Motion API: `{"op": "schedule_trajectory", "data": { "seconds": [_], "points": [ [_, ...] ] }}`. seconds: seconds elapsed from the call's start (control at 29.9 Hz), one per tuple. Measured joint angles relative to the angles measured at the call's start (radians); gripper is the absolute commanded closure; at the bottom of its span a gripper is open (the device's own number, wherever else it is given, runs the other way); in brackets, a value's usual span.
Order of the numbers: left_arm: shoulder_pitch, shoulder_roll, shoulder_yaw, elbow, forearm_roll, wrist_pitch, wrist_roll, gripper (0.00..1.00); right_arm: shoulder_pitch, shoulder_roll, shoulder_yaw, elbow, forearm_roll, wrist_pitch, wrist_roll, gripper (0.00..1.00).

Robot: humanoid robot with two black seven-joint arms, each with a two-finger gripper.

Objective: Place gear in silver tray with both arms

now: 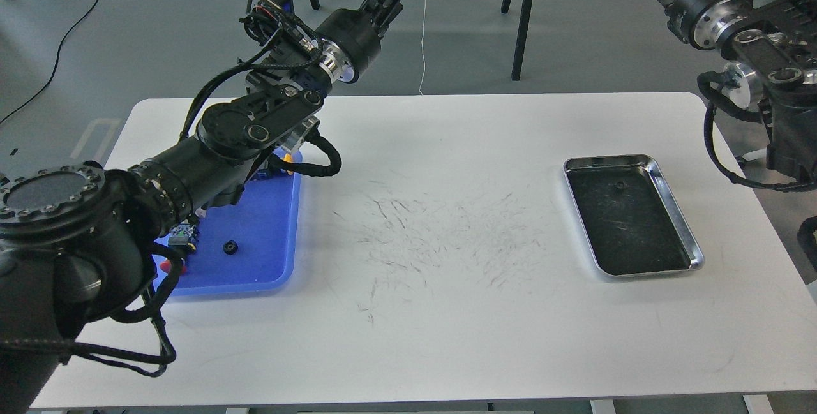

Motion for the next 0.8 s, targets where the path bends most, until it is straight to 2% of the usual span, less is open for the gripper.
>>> {"op": "schedule_trajectory", "data": {
  "seconds": [0.23, 0.33, 0.47, 0.57, 0.8],
  "points": [
    [0.011, 0.000, 0.001, -0.001, -0.049, -0.013, 0.000, 0.01, -0.048, -0.010, 0.213, 0.048, 0.097, 0.101, 0.000, 0.02],
    [0.020, 0.000, 0.003, -0.002, -0.052, -0.055, 0.000, 0.01, -0.075, -0.056, 0.250, 0.173, 0.100, 0.140, 0.001, 0.02],
    [0.023, 0.000, 0.010, -0.003, -0.050, -0.116, 0.000, 0.01, -0.119, -0.179, 0.260, 0.437, 0.098, 0.154, 0.013, 0.02],
    [0.033, 0.008, 0.016, -0.008, -0.041, -0.150, 0.000, 0.01, -0.151, -0.226, 0.259, 0.585, 0.092, 0.160, 0.021, 0.02],
    [0.058, 0.058, 0.075, -0.011, 0.052, -0.189, 0.000, 0.01, -0.178, -0.254, 0.256, 0.645, 0.084, 0.212, 0.026, 0.02]
  ]
}}
